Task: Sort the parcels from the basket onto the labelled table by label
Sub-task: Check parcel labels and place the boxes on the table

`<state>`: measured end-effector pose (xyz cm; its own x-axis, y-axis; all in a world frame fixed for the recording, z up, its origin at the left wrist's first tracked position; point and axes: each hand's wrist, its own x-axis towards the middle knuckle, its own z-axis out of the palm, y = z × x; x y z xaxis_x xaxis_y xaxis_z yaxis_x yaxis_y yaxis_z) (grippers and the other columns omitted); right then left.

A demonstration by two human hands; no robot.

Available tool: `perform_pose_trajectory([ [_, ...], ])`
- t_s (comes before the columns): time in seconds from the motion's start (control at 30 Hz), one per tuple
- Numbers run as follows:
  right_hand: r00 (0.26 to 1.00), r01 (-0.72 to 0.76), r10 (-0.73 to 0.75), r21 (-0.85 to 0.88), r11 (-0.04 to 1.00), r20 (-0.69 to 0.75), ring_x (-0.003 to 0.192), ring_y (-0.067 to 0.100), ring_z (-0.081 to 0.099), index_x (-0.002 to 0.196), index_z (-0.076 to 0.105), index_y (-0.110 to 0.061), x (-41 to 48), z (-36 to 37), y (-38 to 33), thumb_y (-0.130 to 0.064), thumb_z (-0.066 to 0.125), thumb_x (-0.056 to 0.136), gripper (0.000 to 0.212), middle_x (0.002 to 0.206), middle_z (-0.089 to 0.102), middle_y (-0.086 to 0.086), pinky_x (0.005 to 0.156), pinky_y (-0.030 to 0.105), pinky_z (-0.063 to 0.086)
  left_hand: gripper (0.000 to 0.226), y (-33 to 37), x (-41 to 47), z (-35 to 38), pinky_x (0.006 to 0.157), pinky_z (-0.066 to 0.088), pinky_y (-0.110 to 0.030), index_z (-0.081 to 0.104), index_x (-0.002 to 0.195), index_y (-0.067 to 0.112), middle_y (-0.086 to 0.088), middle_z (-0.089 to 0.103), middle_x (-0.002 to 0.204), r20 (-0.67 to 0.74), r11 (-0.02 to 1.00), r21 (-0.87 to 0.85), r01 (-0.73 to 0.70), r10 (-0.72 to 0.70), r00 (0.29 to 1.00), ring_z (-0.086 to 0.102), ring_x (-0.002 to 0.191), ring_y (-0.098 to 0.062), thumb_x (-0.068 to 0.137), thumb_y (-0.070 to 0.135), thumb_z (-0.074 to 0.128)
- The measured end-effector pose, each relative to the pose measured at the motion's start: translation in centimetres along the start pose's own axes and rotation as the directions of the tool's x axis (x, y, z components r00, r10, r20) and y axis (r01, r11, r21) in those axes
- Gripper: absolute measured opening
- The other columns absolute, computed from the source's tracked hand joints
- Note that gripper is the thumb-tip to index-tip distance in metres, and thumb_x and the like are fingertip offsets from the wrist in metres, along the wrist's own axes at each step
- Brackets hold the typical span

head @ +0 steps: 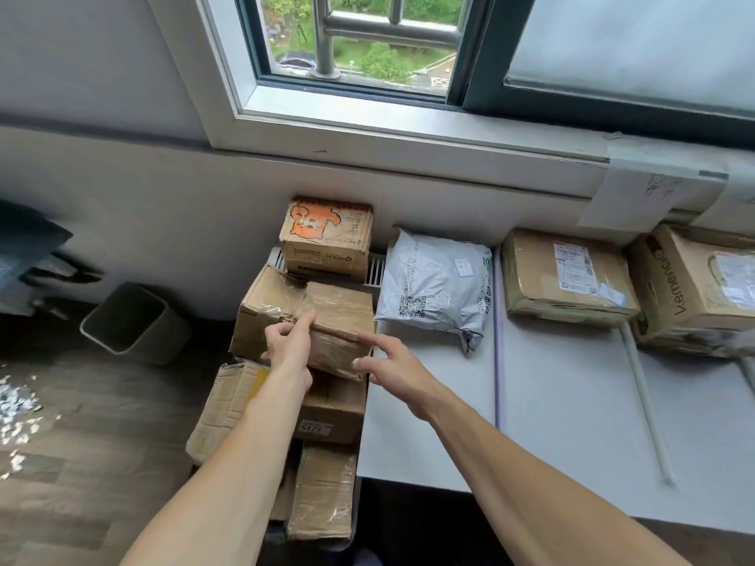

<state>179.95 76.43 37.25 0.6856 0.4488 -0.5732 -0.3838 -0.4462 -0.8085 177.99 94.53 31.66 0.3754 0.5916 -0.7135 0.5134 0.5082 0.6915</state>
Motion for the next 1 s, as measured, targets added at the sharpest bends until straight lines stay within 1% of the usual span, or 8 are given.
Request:
perform_pose_trajectory([
  [0.1,1.000,0.021,-0.020,-0.026,0.999,0.023,0.119,0.011,0.059,0.134,0.064,-0.033,-1.2,0.1,0.1,-0.023,0.071,0.087,0.048,0.124,0.056,-0.018,0.109,0.043,0.050,0.041,0.6,-2.6,-0.5,0.098,0.052,-0.050,0.051,0.102,0.031,-0.013,0.033,0.149,-0.093,0.998,-0.063,-0.025,0.019,0.995,0.048,0.120,-0.030,0.078,0.045,0.082],
  [0.2,0.998,0.046,-0.046,-0.013,0.999,0.042,0.114,0.012,0.062,0.133,0.065,-0.030,-2.6,-0.5,0.0,-0.020,0.071,0.089,0.045,0.124,0.060,-0.014,0.103,0.041,0.055,0.043,0.9,-5.4,-1.0,0.089,0.045,-0.042,0.051,0.118,0.026,-0.013,0.029,0.152,-0.165,0.997,-0.034,-0.067,0.061,0.985,0.040,0.121,-0.028,0.088,0.041,0.078],
  [0.43,0.989,0.138,-0.145,0.150,0.979,0.036,0.117,0.020,0.063,0.137,0.053,-0.023,-6.2,-4.2,0.1,-0.017,0.063,0.100,0.039,0.122,0.064,-0.002,0.099,0.042,0.054,0.046,-0.2,-12.7,-0.8,0.095,0.056,-0.052,0.050,0.110,0.033,-0.012,0.043,0.140,-0.187,0.973,-0.156,-0.171,0.141,0.972,0.055,0.116,-0.031,0.079,0.053,0.078],
  [0.7,0.996,0.052,-0.077,0.368,0.928,0.052,0.120,0.013,0.063,0.133,0.058,-0.037,-10.6,-12.0,1.6,-0.070,0.062,0.082,0.061,0.134,0.066,-0.009,0.089,0.042,0.047,0.055,-1.7,-22.2,5.3,0.066,0.062,-0.043,0.057,0.133,0.014,-0.019,0.070,0.121,0.138,0.887,-0.438,-0.144,0.225,0.965,0.067,0.106,-0.033,0.084,0.027,0.077],
  [0.8,0.994,0.098,-0.105,0.495,0.863,-0.015,0.098,0.017,0.069,0.134,0.058,-0.026,-12.6,-15.9,0.8,-0.056,0.061,0.092,0.052,0.128,0.070,0.003,0.067,0.036,0.058,0.073,-1.9,-25.4,8.2,0.071,0.059,-0.043,0.055,0.136,0.006,-0.021,0.070,0.124,0.248,0.884,-0.438,-0.160,0.290,0.924,0.067,0.109,-0.033,0.072,0.032,0.081],
  [0.87,0.982,0.189,-0.165,0.557,0.809,-0.093,0.101,0.025,0.070,0.133,0.057,-0.022,-13.9,-18.7,0.2,-0.040,0.062,0.095,0.042,0.129,0.069,0.012,0.073,0.044,0.064,0.081,-1.7,-27.2,10.1,0.071,0.055,-0.042,0.057,0.129,0.003,-0.017,0.069,0.113,0.317,0.884,-0.427,-0.192,0.345,0.883,0.063,0.101,-0.028,0.060,0.036,0.083],
  [0.93,0.953,0.304,-0.257,0.575,0.760,-0.164,0.108,0.031,0.069,0.130,0.056,-0.021,-15.5,-21.4,-0.7,-0.033,0.065,0.089,0.044,0.130,0.068,0.014,0.082,0.054,0.063,0.064,-1.4,-28.9,11.8,0.079,0.054,-0.046,0.059,0.118,0.011,-0.010,0.067,0.103,0.395,0.883,-0.404,-0.239,0.404,0.825,0.061,0.098,-0.025,0.063,0.034,0.081],
  [1.0,0.912,0.408,-0.340,0.590,0.697,-0.229,0.100,0.030,0.069,0.131,0.055,-0.016,-17.0,-24.2,-1.6,-0.026,0.060,0.090,0.042,0.127,0.068,0.016,0.070,0.047,0.062,0.052,-0.8,-30.2,13.3,0.094,0.054,-0.049,0.060,0.123,0.010,-0.008,0.073,0.108,0.490,0.889,-0.370,-0.270,0.434,0.756,0.065,0.105,-0.027,0.080,0.033,0.078],
])
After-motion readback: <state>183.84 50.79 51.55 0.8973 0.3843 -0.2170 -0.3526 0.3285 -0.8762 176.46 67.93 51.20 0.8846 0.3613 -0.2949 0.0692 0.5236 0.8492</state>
